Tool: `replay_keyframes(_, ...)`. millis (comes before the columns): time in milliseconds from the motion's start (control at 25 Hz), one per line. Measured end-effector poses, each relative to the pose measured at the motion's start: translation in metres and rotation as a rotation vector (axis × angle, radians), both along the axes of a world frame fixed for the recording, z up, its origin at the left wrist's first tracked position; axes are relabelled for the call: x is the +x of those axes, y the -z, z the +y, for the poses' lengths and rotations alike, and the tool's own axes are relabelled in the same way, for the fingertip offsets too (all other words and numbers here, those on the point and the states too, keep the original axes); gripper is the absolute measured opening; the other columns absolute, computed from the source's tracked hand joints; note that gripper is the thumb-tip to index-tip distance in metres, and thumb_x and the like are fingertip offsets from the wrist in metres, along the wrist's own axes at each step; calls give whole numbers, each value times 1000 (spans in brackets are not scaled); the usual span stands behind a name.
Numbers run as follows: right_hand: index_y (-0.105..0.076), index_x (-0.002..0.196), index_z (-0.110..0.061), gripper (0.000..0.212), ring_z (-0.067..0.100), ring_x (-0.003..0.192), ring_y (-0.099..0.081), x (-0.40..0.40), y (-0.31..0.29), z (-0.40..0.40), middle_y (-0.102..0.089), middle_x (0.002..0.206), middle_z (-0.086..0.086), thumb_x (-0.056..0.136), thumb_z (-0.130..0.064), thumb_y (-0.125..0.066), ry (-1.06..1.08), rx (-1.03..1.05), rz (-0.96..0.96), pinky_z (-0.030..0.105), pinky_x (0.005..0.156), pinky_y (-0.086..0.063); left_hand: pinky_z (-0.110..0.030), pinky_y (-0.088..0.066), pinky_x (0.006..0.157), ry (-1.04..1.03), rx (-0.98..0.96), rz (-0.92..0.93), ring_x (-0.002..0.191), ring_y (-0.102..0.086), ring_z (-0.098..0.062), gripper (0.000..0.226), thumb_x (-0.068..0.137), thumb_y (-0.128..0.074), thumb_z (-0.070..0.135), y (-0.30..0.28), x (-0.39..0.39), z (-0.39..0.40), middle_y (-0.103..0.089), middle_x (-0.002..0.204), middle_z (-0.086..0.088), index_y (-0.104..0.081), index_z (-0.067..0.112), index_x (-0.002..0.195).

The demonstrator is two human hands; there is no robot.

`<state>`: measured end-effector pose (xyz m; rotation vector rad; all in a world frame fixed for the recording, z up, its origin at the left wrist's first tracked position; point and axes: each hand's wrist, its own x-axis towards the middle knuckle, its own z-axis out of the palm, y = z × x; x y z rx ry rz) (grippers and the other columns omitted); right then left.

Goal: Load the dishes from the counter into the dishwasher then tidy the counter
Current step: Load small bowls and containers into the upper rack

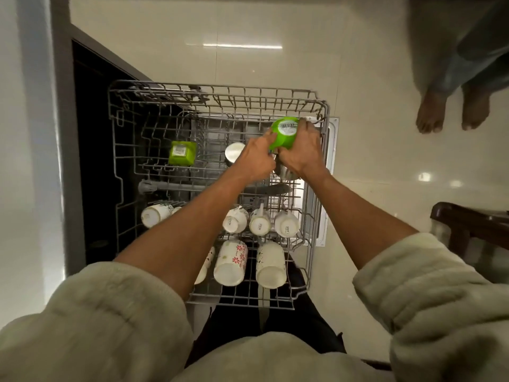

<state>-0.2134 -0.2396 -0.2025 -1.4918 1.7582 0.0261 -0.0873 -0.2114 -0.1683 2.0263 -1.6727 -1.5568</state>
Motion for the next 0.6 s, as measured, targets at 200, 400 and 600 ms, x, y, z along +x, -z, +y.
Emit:
replay_keyframes(200, -16, 156, 1, 90, 35, 148, -23, -6, 17, -13, -24, 159, 22, 90, -22, -72, -63, 10, 33, 38, 121, -21, -27, -46, 96, -39, 29, 54, 128, -48, -26, 65, 84, -55, -7, 8, -9, -14, -40, 154, -11, -45, 11, 146)
replay_keyframes(400, -24, 154, 2, 75, 36, 149, -22, -9, 16, 4, -24, 160, 24, 91, -6, -65, -135, -185, 91, 40, 122, -22, -44, -42, 110, -39, -63, -35, 134, -45, -32, 58, 83, -54, -4, 17, -19, -11, -45, 149, -18, -50, 4, 141)
replay_keyframes(600, -16, 158, -1, 72, 30, 154, -9, -12, 22, 22, -11, 166, 18, 97, -8, -55, -245, -185, 170, 37, 126, -11, -44, -29, 119, 111, 14, -118, 149, -22, -30, 78, 86, -56, 0, 23, -25, -9, -11, 165, -11, -22, 8, 156)
